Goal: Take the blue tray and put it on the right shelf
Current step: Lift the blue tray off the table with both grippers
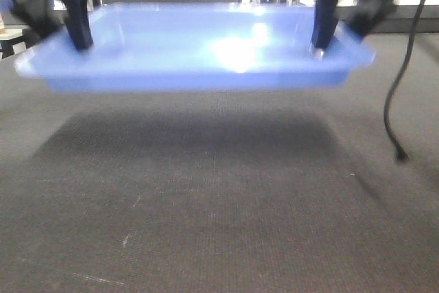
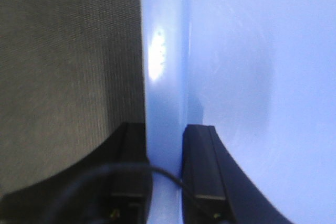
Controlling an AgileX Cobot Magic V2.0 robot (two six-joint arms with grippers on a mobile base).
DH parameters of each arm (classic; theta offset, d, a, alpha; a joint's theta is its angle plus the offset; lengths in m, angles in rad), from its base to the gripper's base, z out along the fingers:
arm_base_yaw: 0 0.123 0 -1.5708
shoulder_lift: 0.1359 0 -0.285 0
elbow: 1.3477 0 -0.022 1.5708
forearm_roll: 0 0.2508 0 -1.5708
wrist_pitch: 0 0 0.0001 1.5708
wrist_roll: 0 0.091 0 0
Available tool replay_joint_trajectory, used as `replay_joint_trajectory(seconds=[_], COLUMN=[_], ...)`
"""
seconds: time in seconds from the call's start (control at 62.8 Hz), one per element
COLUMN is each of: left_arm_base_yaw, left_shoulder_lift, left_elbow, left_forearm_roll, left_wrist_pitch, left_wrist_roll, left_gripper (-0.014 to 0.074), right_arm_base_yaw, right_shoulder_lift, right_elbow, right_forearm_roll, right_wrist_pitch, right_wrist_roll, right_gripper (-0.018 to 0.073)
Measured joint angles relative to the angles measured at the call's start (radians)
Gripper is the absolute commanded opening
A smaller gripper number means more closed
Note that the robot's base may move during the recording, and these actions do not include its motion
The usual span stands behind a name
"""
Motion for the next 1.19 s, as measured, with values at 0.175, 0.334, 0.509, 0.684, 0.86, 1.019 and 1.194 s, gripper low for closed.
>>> replay_joint_trajectory(seconds=[0.175,0.334,0.509,0.684,0.86,1.019,1.194], left_arm_base_yaw=[-0.039,-0.089,-0.143,-0.178,-0.188,-0.188,-0.188], left_shoulder_lift=[-0.123,-0.216,-0.288,-0.32,-0.324,-0.324,-0.324], left_elbow=[0.0,0.0,0.0,0.0,0.033,0.09,0.1], left_forearm_roll=[0.019,0.046,0.092,0.129,0.131,0.101,0.086], left_wrist_pitch=[0.012,0.031,0.058,0.066,0.066,0.051,0.047], left_wrist_roll=[-0.005,-0.024,-0.059,-0.067,-0.076,-0.092,-0.096], left_gripper=[-0.0047,-0.0047,-0.0041,-0.0041,-0.0041,-0.0041,-0.0041], right_arm_base_yaw=[0.002,0.021,0.083,0.142,0.159,0.162,0.162], right_shoulder_lift=[-0.154,-0.265,-0.333,-0.363,-0.389,-0.391,-0.391], right_elbow=[0.0,0.0,0.0,0.0,0.0,0.0,0.0], right_forearm_roll=[0.002,-0.003,-0.048,-0.094,-0.109,-0.118,-0.126], right_wrist_pitch=[0.071,0.151,0.226,0.275,0.295,0.317,0.325], right_wrist_roll=[0.0,0.0,0.015,0.046,0.06,0.06,0.06], right_gripper=[0.006,0.006,0.006,0.006,0.006,0.006,0.0059])
